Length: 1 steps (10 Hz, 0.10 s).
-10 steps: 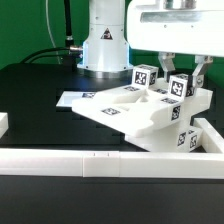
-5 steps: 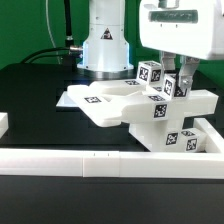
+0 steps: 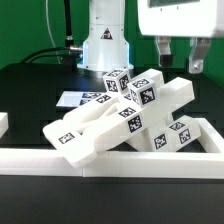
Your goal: Assemble chair
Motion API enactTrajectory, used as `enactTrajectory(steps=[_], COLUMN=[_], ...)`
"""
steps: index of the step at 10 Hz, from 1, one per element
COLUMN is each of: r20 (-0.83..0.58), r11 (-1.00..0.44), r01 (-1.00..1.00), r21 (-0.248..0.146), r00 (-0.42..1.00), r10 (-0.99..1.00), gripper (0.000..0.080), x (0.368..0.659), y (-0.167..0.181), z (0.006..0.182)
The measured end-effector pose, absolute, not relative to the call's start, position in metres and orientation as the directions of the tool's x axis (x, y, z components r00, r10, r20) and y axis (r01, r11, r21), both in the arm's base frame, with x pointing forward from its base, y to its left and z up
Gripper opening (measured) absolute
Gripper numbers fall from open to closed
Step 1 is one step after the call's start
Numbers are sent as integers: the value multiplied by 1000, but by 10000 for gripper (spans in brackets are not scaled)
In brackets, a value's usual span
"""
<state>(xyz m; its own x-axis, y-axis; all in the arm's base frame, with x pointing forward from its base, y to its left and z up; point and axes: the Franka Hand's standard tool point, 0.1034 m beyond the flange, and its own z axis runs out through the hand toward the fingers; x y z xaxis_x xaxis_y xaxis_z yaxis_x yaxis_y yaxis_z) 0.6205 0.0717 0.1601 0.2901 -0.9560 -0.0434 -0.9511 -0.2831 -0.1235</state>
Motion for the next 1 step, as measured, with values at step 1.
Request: enactTrajectory(steps=[1], r20=[-55], r11=[-273], r01=[-955], r21=[-119], r00=[281], r10=[-958], gripper=[648], x=[621], y=[75], z=[169])
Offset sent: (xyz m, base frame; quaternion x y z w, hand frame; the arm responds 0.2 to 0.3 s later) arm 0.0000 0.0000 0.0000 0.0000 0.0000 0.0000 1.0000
